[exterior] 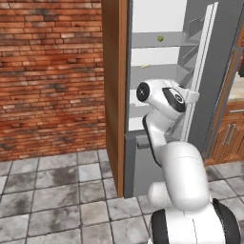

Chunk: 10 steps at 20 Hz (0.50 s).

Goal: Take the lemon wedge from the fridge and place it on the plate with fish on the dining counter.

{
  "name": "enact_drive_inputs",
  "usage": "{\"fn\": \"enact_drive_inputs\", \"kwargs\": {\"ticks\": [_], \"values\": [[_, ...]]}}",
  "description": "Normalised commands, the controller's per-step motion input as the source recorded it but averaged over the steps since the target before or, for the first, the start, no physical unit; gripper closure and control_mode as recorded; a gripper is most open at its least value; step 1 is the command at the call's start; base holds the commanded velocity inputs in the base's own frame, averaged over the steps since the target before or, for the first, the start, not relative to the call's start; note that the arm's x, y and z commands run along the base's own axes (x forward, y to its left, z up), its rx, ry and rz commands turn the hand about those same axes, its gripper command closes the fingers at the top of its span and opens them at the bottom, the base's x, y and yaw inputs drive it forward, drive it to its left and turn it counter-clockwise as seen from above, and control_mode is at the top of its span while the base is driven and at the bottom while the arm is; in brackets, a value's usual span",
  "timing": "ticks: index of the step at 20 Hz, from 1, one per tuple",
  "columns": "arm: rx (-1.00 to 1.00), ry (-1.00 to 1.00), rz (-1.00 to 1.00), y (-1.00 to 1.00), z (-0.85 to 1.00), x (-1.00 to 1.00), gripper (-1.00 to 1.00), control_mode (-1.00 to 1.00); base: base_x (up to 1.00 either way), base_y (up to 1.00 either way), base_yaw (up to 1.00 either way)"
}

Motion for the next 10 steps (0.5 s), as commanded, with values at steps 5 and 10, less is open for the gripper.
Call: {"fn": "enact_drive_inputs", "kwargs": {"ticks": [5, 10], "values": [[0.03, 0.26, -0.03, -0.21, 0.0, 0.75, -1.0, -1.0, 0.0, 0.0, 0.0], [0.0, 0.19, -0.15, -0.34, 0.0, 0.53, -1.0, -1.0, 0.0, 0.0, 0.0]]}}
